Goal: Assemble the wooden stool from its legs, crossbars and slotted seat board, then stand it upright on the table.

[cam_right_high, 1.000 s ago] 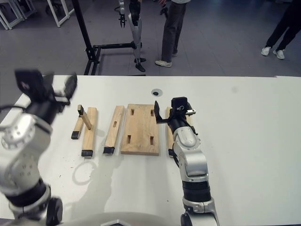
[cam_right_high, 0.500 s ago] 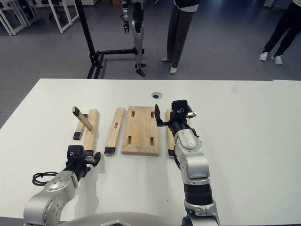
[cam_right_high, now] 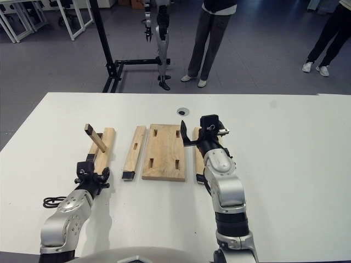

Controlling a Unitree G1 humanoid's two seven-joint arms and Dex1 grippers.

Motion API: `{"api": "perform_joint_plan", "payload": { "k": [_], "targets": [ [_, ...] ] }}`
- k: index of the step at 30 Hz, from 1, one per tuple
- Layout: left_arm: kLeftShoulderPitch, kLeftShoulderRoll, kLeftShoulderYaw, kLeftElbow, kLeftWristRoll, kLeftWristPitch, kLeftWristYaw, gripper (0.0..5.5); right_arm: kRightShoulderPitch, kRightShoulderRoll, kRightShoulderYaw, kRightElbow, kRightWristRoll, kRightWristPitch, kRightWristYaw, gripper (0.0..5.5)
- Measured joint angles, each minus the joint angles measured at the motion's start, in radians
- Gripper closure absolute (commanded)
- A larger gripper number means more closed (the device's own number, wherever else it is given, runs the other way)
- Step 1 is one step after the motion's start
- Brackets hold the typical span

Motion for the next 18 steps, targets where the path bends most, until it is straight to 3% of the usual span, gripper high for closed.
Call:
{"api": "perform_joint_plan", "payload": {
  "k": [4, 7, 9, 12, 18],
  "targets": [
    [0.007, 0.034, -0.029, 0.049, 0.039, -0.096, -0.042, 3.46, -0.014, -0.006, -0.016, 0.002, 0.002, 0.002, 0.003, 0.0],
    [-0.005, 0.026, 0.012, 0.025, -0.039, -0.104, -0.11, 3.46, -0.067, -0.023, -0.076, 0.024, 0.042, 0.022, 0.023, 0.0],
    [-0.092, 0.035, 0.067, -0.024, -0.097, -0.087, -0.13, 3.46, -0.124, -0.049, -0.132, 0.054, 0.082, 0.033, 0.05, 0.0],
    [-0.383, 0.118, 0.21, -0.109, -0.195, -0.051, -0.13, 3.46, -0.237, -0.085, -0.228, 0.119, 0.222, 0.079, 0.136, 0.0],
    [-0.675, 0.082, 0.396, 0.04, -0.915, 0.217, -0.228, 3.46, -0.512, -0.082, -0.411, 0.271, 0.845, 0.479, 0.42, 0.0]
  ]
}}
